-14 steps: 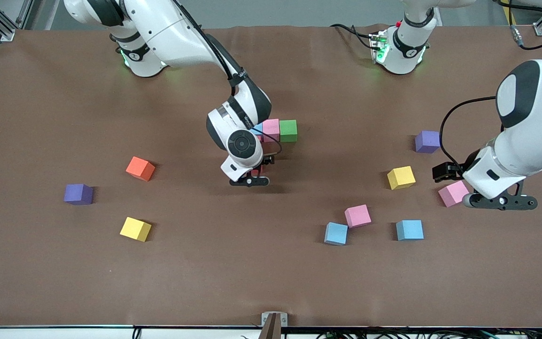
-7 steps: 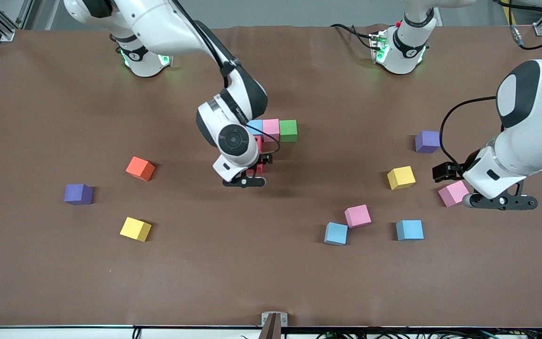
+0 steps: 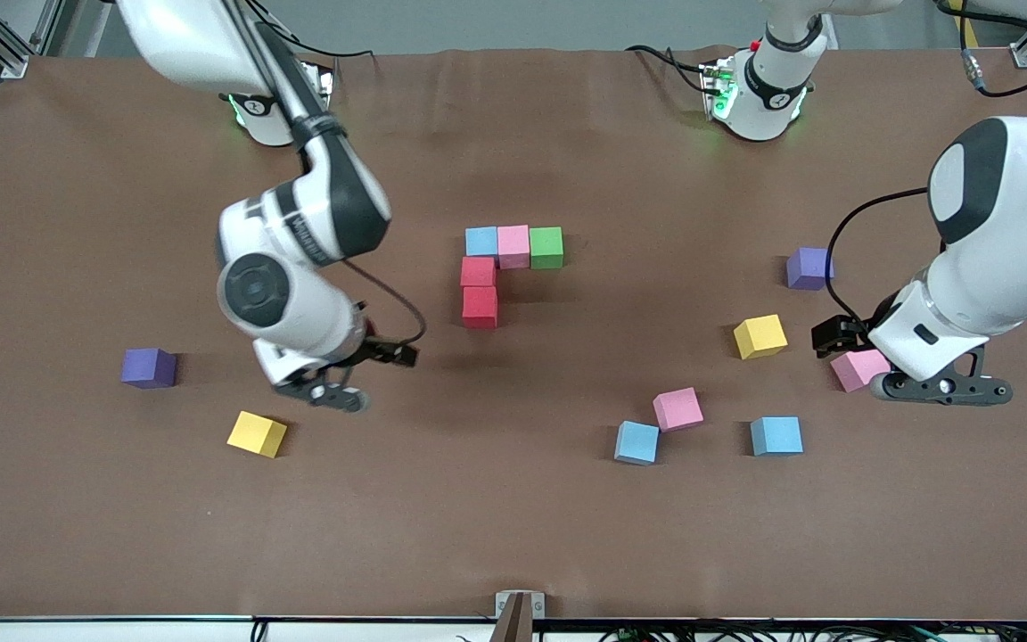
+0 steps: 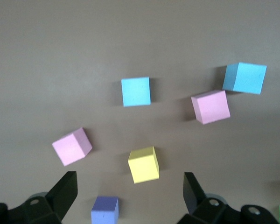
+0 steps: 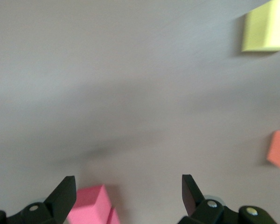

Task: Arrange 11 blocks into digit 3
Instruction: 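Move the right gripper to the yellow cube while the left gripper reaches the blue cube, then grasp the yellow cube with the right gripper while the left gripper grasps the blue cube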

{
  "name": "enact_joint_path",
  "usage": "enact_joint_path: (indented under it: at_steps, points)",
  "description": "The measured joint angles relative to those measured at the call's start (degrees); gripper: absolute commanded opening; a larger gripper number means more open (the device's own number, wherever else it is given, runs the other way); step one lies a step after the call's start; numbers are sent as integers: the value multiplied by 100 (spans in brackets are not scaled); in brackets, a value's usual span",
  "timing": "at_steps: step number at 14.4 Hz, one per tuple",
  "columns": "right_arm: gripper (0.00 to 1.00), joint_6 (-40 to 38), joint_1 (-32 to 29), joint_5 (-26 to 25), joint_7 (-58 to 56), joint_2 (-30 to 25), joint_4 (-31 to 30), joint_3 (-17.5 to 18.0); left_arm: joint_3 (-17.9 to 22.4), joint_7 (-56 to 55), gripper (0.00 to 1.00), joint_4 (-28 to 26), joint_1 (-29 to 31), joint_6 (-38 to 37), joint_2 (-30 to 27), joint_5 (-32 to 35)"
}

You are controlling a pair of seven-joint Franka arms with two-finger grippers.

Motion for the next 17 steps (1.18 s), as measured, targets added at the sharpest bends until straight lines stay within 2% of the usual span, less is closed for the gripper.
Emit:
enact_joint_path:
  at_steps: [2, 5, 8, 10, 13, 17]
  points:
    - [100, 123, -391, -148, -94, 56, -24, -20, -37, 10, 100, 7, -152, 512, 329, 0]
    - [100, 370, -752, -533, -347, 183, -64, -20, -26, -160, 100, 426, -665, 1399, 1296, 0]
    - [100, 525, -995, -559, -395, 382, -102, -19, 12, -495, 100, 916, -992, 2441, 2254, 0]
    - [100, 602, -1080, -560, -431, 478, -103, -18, 38, -732, 100, 1134, -1164, 2809, 2700, 0]
    - [100, 822, -1089, -572, -454, 565, -112, -16, 120, -928, 100, 1342, -1499, 3072, 3084, 0]
    - [100, 1279, -1158, -591, -1047, 679, -291, -17, 170, -980, 97, 1391, -1740, 3182, 3284, 0]
